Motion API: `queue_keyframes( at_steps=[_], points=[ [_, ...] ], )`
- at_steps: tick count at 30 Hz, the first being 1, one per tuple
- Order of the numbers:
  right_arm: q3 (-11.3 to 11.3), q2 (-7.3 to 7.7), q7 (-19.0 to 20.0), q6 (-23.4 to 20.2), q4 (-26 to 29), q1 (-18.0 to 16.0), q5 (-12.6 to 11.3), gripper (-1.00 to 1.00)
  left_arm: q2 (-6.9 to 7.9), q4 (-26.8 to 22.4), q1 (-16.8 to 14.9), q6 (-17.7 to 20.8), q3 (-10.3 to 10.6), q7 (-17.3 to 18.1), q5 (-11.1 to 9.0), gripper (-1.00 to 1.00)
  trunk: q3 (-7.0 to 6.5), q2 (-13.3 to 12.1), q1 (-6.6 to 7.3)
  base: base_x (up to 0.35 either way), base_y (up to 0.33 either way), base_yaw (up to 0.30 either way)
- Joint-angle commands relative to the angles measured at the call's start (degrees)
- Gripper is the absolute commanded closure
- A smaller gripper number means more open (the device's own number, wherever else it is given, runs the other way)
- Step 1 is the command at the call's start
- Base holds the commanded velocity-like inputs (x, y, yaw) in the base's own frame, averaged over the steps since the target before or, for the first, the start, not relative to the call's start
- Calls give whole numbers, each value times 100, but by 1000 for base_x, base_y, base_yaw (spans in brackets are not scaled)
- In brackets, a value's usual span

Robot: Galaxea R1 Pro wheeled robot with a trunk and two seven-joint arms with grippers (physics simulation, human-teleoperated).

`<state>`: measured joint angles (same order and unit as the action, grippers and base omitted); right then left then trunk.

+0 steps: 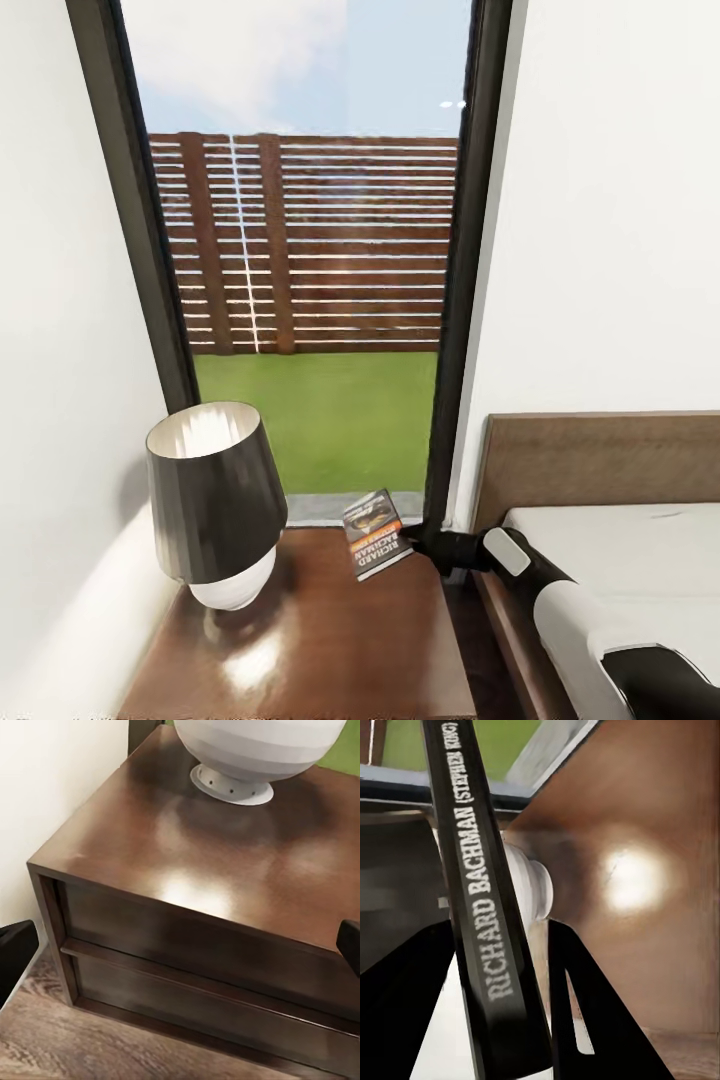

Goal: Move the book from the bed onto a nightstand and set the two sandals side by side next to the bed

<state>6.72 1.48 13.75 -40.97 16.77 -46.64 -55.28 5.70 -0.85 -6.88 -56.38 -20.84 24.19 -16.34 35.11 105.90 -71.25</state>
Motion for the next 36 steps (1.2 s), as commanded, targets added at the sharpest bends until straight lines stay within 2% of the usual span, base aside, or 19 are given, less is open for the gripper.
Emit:
queue_keyframes(
  at_steps=[1,9,18,36],
  points=[
    [39,5,-17,1,2,-4,-38,100,1,6,-5,-4,-17,60,-45,-100,24,45,-22,0,0,0],
    [39,-17,-198,25,2,-9,-27,100,1,6,-6,-4,-17,60,-44,-100,168,365,-198,0,0,0],
    [44,-64,-213,35,2,-8,-49,100,9,6,-4,-4,-17,60,-44,-100,329,726,-395,0,0,0],
    [45,-69,-223,37,0,-8,-38,100,18,6,-4,-5,-17,60,-45,-100,653,1448,-791,0,0,0]
  ],
)
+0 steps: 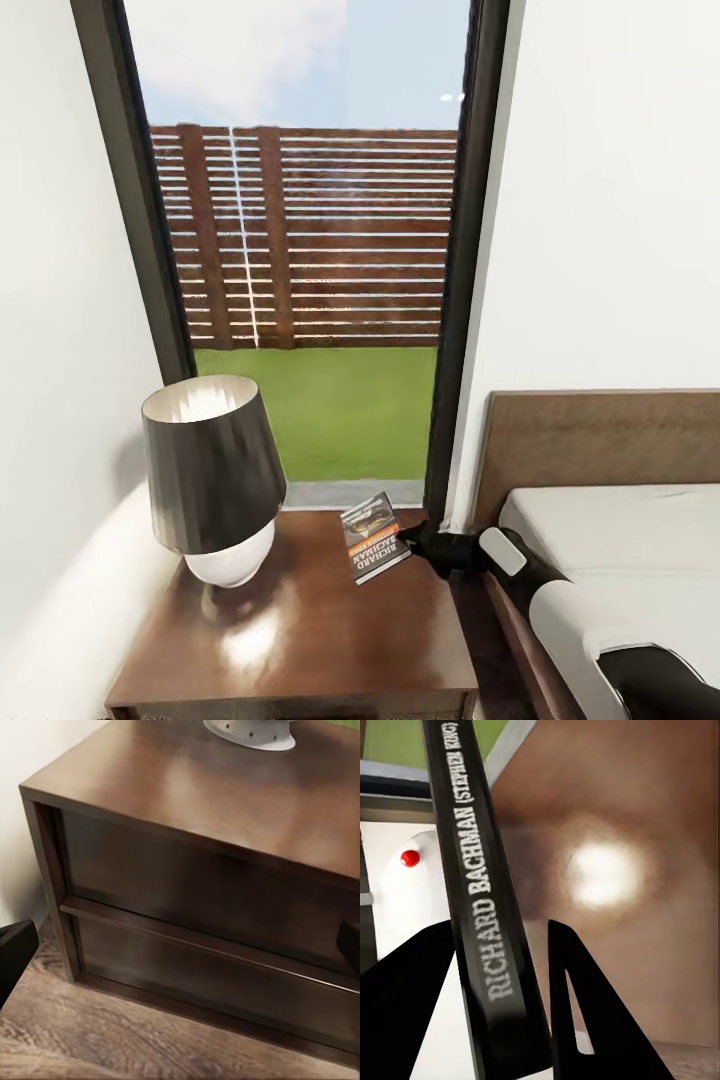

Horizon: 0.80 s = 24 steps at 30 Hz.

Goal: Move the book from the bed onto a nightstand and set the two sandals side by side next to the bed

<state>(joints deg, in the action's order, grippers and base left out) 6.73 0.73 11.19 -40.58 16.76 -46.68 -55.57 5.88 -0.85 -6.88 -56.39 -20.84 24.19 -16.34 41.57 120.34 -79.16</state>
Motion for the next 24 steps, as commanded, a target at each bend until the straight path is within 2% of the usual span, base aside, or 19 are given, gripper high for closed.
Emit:
queue_keyframes(
  at_steps=[1,24],
  points=[
    [42,6,33,-2,1,-5,-9,100,1,6,-5,-4,-17,60,-45,-100,24,44,-22,0,0,0],
    [-19,11,47,-2,3,-5,-92,100,9,6,0,-4,-17,60,-45,-100,437,967,-527,0,0,0]
  ],
)
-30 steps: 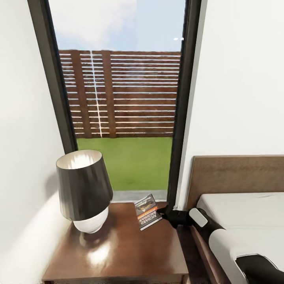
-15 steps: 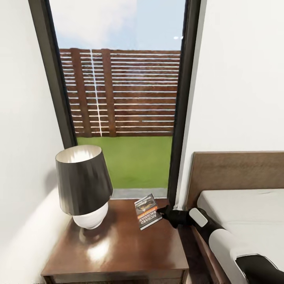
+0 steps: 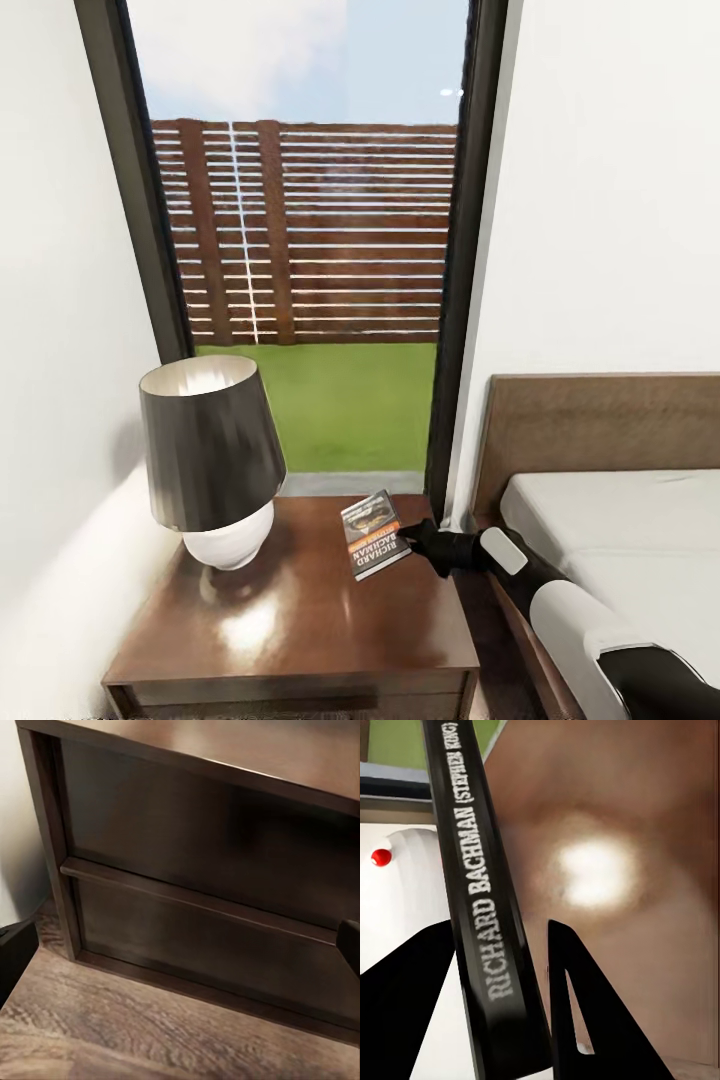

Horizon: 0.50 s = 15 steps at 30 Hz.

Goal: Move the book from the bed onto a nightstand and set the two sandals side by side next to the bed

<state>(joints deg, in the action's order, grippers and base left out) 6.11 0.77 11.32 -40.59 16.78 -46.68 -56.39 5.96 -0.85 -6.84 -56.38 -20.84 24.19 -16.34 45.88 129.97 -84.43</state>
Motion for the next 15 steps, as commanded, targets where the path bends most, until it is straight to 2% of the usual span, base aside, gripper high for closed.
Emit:
queue_keyframes(
  at_steps=[1,15],
  points=[
    [44,7,34,-2,1,-5,-10,100,1,6,-4,-4,-17,60,-45,-100,24,44,-22,0,0,0],
    [29,10,36,-5,1,-5,-12,100,56,6,-2,-41,-17,70,-73,-100,276,606,-329,0,0,0]
  ],
)
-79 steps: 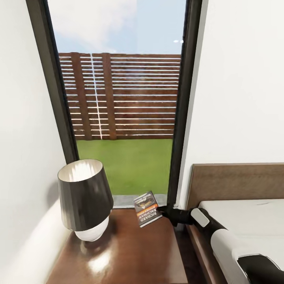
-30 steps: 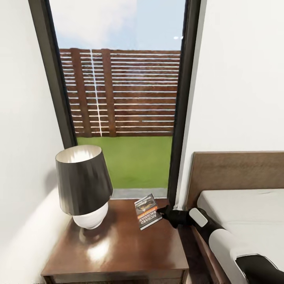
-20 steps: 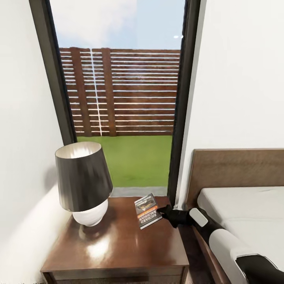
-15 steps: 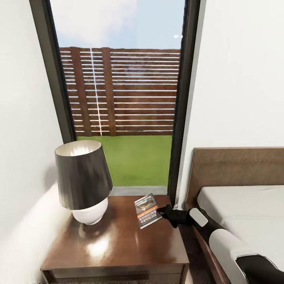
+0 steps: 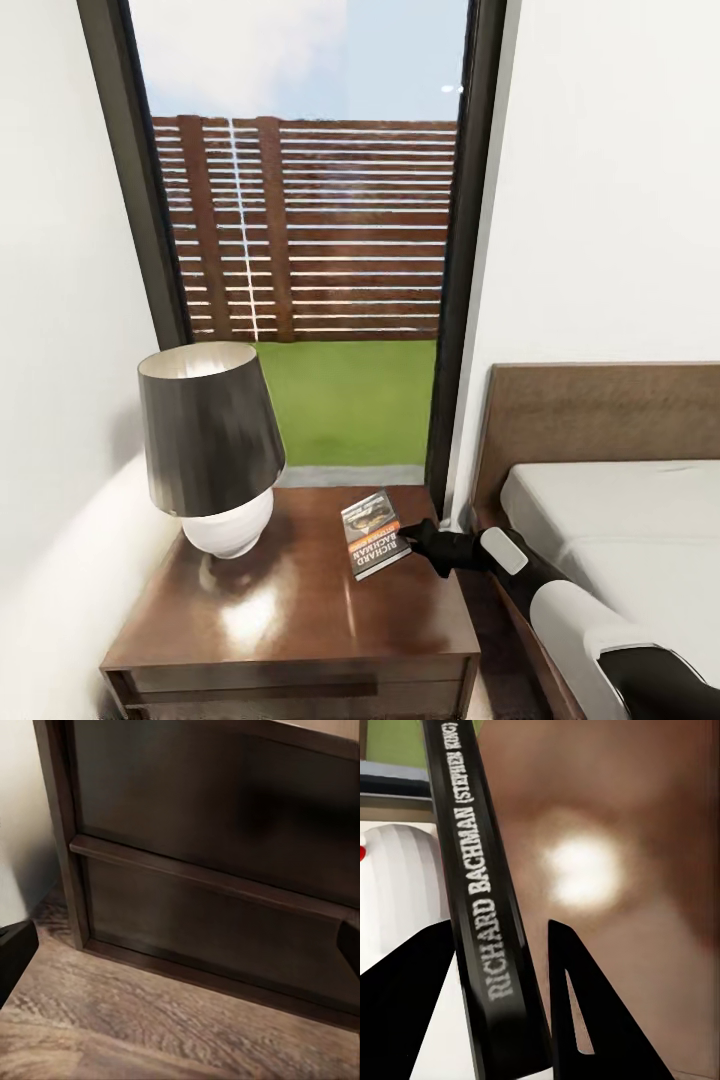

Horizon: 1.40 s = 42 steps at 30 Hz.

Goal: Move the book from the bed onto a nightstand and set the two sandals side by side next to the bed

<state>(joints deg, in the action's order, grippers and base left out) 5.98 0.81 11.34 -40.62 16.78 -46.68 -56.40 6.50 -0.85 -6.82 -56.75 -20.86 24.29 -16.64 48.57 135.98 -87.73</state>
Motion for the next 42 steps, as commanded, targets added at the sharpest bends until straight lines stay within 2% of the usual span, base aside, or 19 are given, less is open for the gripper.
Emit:
queue_keyframes(
  at_steps=[1,18,42],
  points=[
    [45,7,34,-1,1,-5,-11,100,6,6,-4,-10,-15,61,-46,-100,24,44,-21,0,0,0],
    [59,5,60,-4,1,-5,-11,100,-23,-33,-4,-78,-24,72,-67,-100,329,726,-395,0,0,0],
    [35,7,60,-1,1,-4,-5,100,-35,-343,-4,-73,-53,75,-71,-100,352,727,-397,0,0,0]
  ],
)
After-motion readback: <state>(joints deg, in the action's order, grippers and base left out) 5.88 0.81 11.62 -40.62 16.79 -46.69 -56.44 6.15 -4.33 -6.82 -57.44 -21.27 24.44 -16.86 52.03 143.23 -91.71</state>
